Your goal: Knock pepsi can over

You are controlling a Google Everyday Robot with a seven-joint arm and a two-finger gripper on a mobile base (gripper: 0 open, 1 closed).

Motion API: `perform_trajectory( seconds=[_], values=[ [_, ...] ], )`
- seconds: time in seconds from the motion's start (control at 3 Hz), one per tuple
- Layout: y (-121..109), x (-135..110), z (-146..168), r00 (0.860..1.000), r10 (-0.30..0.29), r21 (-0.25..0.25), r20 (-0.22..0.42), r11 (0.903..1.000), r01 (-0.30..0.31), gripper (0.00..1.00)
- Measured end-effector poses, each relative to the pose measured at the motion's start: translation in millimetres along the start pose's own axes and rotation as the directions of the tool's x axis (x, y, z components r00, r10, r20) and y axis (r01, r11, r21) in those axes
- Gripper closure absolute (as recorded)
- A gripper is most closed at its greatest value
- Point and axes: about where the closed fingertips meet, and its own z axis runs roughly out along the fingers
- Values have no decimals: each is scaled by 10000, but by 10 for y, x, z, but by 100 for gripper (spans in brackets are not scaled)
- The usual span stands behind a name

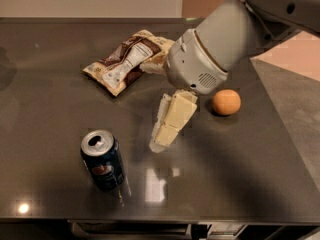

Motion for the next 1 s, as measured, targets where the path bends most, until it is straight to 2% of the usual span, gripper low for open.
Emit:
perform_trajectory(
  seconds=[0.33,1.0],
  values=[
    [187,-145,198,9987,-465,-367,209,9982,472,0],
    [453,-399,597,9953,-875,-580,423,9943,899,0]
  ],
)
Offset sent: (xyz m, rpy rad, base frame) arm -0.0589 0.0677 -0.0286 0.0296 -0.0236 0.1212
